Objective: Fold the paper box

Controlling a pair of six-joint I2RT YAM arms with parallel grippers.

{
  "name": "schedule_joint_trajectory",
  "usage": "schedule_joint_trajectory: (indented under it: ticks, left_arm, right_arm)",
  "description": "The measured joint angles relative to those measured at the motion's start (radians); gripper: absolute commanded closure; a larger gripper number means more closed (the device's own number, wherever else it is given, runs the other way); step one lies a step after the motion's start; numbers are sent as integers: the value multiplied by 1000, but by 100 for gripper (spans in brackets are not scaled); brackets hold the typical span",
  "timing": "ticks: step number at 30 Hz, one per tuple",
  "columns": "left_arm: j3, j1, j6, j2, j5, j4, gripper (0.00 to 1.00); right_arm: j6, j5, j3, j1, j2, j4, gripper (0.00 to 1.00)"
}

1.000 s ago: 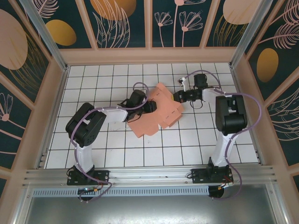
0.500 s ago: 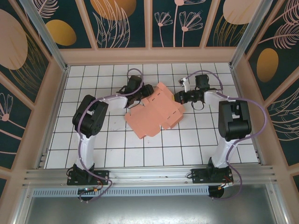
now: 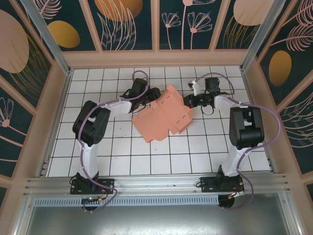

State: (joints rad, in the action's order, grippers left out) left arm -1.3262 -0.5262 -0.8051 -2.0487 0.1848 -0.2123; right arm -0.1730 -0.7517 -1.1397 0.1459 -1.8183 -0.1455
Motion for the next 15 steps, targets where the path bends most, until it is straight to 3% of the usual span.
schedule_joint_trajectory:
  ticks: [8,15]
  left_arm:
    - [-67,-143,-54,-43,106,-22,52]
    - [-131,-114,-88,-137,114,-5,53]
  right_arm:
    - [18,17,2,0,3,15,100]
    - [14,45,52,6,56,61,100]
